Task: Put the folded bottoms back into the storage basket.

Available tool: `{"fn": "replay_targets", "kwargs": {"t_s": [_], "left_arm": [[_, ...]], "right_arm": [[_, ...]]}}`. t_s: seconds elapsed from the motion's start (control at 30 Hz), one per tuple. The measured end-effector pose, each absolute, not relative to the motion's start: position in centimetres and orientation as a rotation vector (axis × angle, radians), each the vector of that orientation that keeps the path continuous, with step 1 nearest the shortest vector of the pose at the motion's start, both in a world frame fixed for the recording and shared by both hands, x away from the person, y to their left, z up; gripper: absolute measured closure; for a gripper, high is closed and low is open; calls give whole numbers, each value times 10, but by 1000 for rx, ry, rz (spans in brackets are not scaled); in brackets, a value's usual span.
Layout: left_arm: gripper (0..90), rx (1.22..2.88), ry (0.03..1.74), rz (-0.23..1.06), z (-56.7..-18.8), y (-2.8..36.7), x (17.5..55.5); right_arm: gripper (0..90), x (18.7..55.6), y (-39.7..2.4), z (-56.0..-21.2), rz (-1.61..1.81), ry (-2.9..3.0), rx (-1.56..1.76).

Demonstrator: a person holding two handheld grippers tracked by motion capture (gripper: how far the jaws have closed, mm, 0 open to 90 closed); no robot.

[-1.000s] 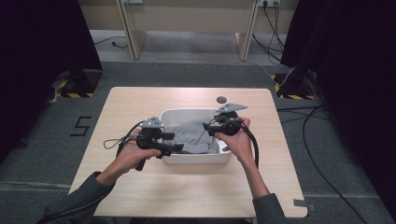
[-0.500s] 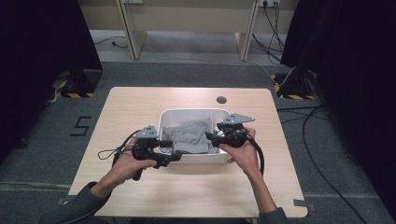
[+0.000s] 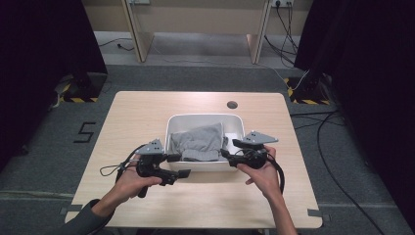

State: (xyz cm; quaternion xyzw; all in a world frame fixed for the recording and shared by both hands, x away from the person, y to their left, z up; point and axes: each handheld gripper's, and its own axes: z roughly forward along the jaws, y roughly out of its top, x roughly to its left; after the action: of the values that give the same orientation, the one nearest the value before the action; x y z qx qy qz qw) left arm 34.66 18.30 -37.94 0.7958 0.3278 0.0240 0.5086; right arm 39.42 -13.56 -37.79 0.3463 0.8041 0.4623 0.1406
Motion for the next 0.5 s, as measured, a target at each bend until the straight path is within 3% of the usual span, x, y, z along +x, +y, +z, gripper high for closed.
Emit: {"fn": "replay_targets", "kwargs": {"t_s": [0.5], "left_arm": [[213,1941,773,132,-392,182,331]], "right_arm": [[404,364,-142,-394,1387,2299,991]]}}
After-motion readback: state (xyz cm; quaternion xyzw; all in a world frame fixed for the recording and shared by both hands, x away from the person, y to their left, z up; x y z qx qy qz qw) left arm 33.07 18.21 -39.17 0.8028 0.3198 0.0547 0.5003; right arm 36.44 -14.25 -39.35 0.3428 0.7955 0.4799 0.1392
